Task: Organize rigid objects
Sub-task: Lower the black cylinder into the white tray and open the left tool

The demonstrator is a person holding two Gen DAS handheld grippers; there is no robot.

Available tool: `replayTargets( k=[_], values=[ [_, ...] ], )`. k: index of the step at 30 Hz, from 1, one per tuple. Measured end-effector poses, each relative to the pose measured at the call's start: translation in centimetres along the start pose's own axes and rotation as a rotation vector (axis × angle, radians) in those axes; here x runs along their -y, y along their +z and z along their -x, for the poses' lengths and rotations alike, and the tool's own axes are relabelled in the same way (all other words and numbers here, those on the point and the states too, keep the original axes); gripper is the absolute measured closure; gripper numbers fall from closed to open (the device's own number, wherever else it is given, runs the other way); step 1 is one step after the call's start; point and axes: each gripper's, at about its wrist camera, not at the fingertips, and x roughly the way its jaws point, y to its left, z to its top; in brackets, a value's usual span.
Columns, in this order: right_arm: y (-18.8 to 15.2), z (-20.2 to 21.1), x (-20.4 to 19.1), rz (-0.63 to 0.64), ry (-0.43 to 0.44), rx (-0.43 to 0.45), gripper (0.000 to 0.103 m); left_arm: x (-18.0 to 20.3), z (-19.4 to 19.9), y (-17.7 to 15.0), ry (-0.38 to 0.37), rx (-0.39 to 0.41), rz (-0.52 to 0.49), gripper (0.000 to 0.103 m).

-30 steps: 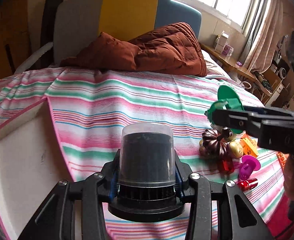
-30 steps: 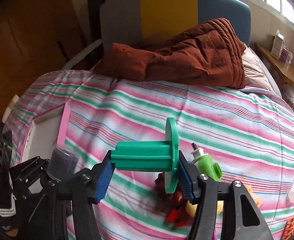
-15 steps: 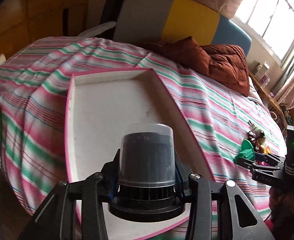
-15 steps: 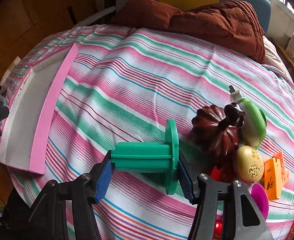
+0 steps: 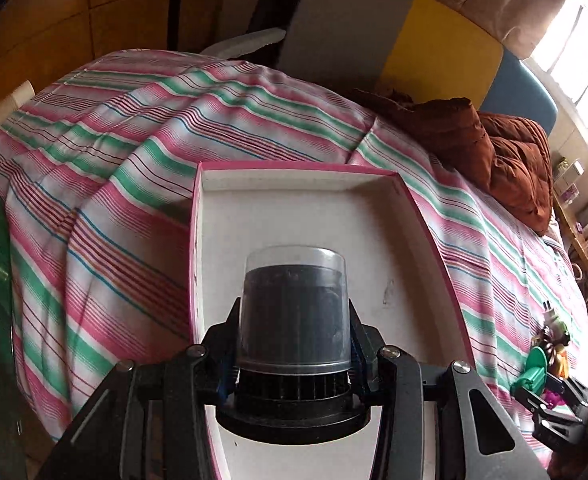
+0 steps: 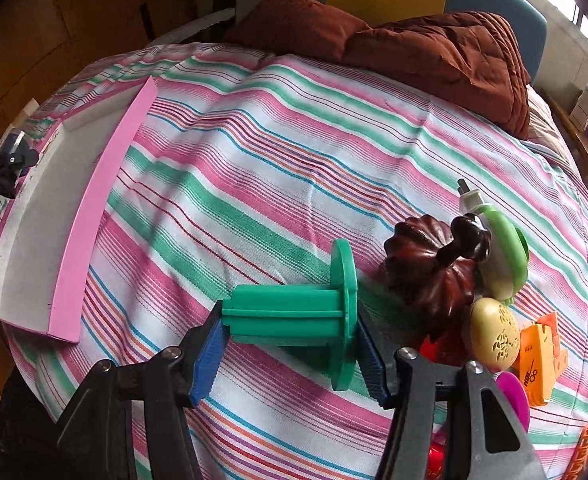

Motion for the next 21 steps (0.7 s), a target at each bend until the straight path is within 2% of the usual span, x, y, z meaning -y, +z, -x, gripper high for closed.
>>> replayTargets(
  k=[11, 13, 18, 21],
  values=[
    [0.0, -0.1, -0.1, 0.009, -0.002, -0.001, 0.043, 0.2, -2.9, 1.4, 0.081, 0.009, -0.026, 0.057],
    [0.0, -0.1, -0.1, 0.014, -0.003, -0.001, 0.043, 0.3, -2.4, 1.1, 0.093, 0.024, -0.028, 0.054],
    [-0.1, -0.5, -0.2, 0.022, -0.009, -0.024, 0.044, 1.0, 0.6, 0.1, 0.132, 0.109, -0.072, 0.040],
    [-0.1, -0.3, -0.2, 0.014, -0.018, -0.016, 0.044, 1.2, 2.5, -1.0, 0.133, 0.142, -0.080, 0.039]
  ],
)
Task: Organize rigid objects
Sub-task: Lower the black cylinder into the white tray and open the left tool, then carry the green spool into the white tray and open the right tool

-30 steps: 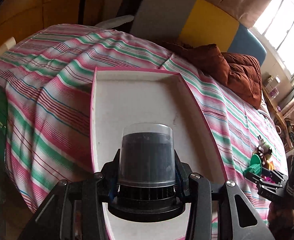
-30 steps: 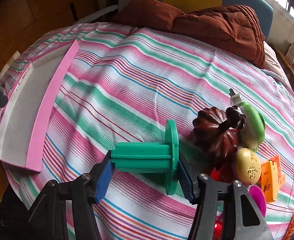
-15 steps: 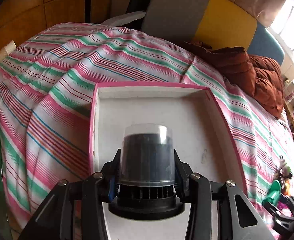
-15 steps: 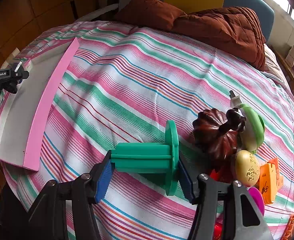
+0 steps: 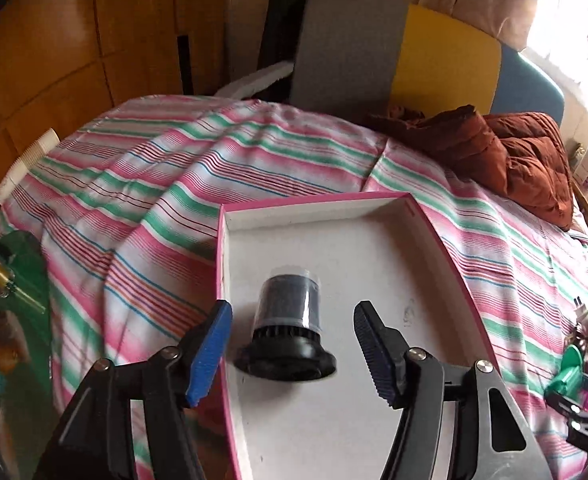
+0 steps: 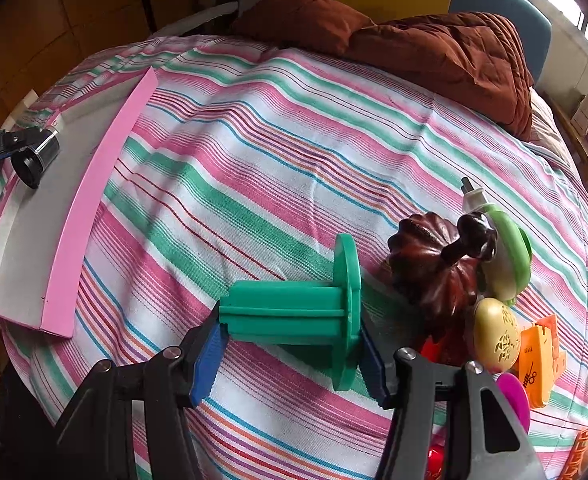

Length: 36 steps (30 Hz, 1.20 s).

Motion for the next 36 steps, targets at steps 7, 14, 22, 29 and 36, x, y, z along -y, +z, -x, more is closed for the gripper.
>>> replayTargets(
  k=[7, 14, 22, 29, 36],
  values=[
    [0.0, 0.0, 0.4, -0.009, -0.002, 0.007, 0.044, 0.7, 3.1, -3.0, -0.018, -0.016, -0.007, 0.037],
    [-0.2, -0.1, 0.3, -0.020, -0.012, 0.020, 0.044, 1.9, 5.9, -5.5, -0.007, 0.028, -0.071, 0.036],
    [-0.4, 0.1, 0.0, -0.012, -0.052, 0.042, 0.044, 2.9, 8.0, -7.6, -0.001, 0.066, -0.141, 0.036],
    [-0.4, -0.2, 0.2, -0.022, -0.054, 0.049, 0.044, 2.9, 8.8, -7.9, -0.008, 0.086, -0.133, 0.036],
    [-0.3, -0.2, 0.5, -0.092, -0.054, 0.047, 0.044, 2.4, 9.3, -7.8, -0.014, 0.093, -0.124, 0.035]
  ],
)
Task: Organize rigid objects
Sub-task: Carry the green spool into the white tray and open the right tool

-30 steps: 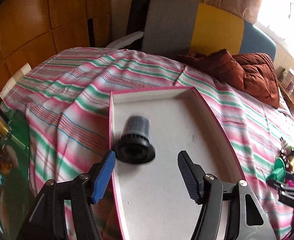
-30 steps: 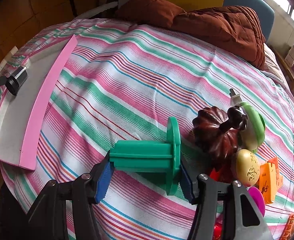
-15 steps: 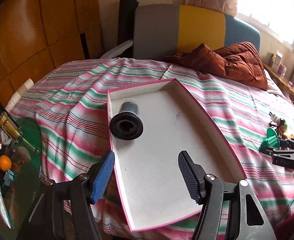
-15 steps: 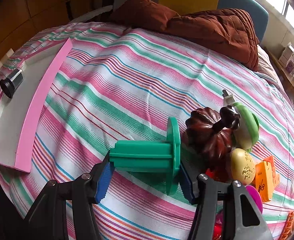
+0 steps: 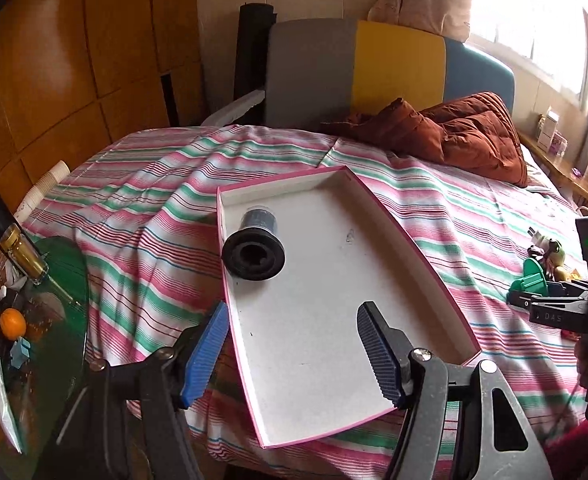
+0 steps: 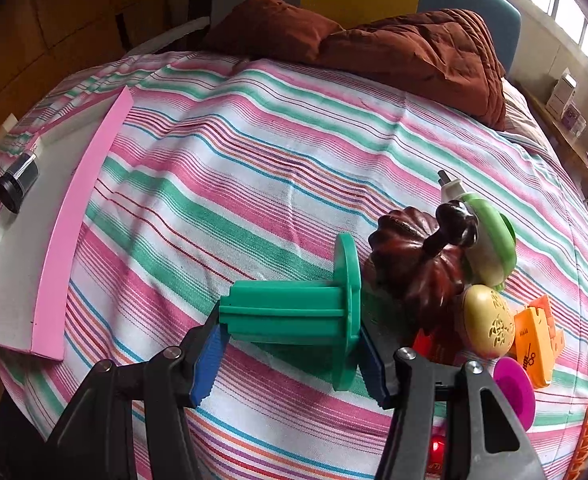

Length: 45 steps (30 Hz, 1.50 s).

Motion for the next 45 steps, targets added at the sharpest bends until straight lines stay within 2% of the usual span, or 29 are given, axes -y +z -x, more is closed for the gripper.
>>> replayTargets(
  k=[8, 20, 32, 41, 45],
  values=[
    [1.4, 2.7, -2.9, -0.045, 0.076, 0.073, 0.044, -0.9, 0.2, -0.3, -0.005, 0.001, 0.021, 0.034],
    [4.4, 6.5, -11.8, 0.099, 0.228, 0.165, 0.044, -2.0, -0.2, -0.9, -0.007, -0.015, 0.043, 0.034],
    [6.3, 4.4, -17.5, 0.204, 0.285, 0.107, 0.044, -3.8, -0.7, -1.4, 0.009, -0.021, 0.084, 0.034],
    [9.3, 1.0, -20.8, 0.251, 0.248, 0.072, 0.044, -5.1, -1.6, -1.7, 0.044, -0.057, 0.110, 0.034],
    [10.9, -1.5, -21.8, 0.231, 0.238, 0.023, 0.044, -5.3, -1.9, -1.8, 0.045, -0.066, 0.125, 0.034]
  ],
)
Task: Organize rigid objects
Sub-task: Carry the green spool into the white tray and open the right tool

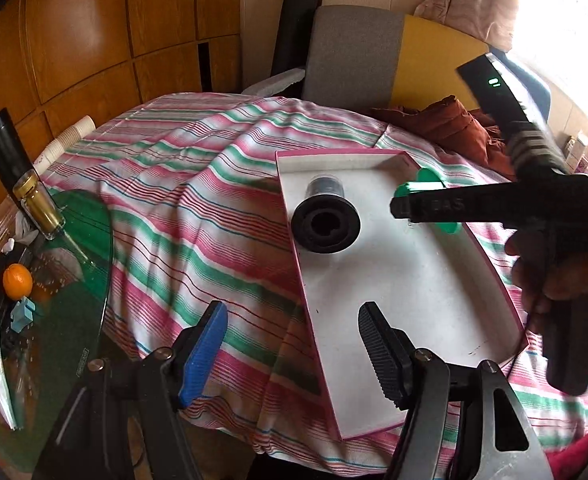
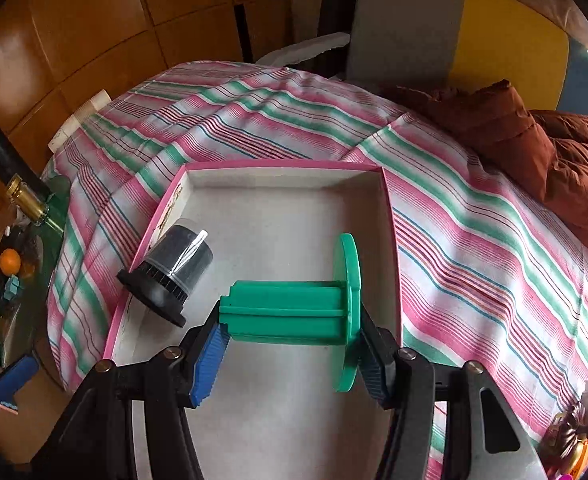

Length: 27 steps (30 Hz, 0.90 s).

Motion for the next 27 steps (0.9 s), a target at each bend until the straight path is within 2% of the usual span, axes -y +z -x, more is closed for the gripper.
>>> replayTargets(
  k=[4, 8, 11, 17, 27],
  values=[
    [0.7, -2.7, 0.9, -0.025, -0.087, -0.055, 0.044, -0.2, -0.2, 0.0, 0.006, -0.007, -0.005, 0.034],
    [0.8, -2.7, 1.7, -0.054, -0.045, -0.038, 0.043, -0.6, -0.3, 0.0, 0.008, -0.012, 0.009, 0.034],
    [0.5, -1.9, 1.9, -0.066, -0.033, -0.020, 0.037, -0.7, -0.3, 0.1, 0.008, -0.011, 0.017, 0.034],
    [-0.4, 0.4, 1.9, -0.088, -0.001, 0.039, 0.035, -0.6, 0.0, 0.0, 0.006, -0.007, 0.020, 0.034],
    [-2.7, 5.0, 1.3, -0.077, -0.013, 0.141, 0.035, 0.1, 0.9, -0.2, 0.003, 0.010, 0.001, 0.032]
  ],
)
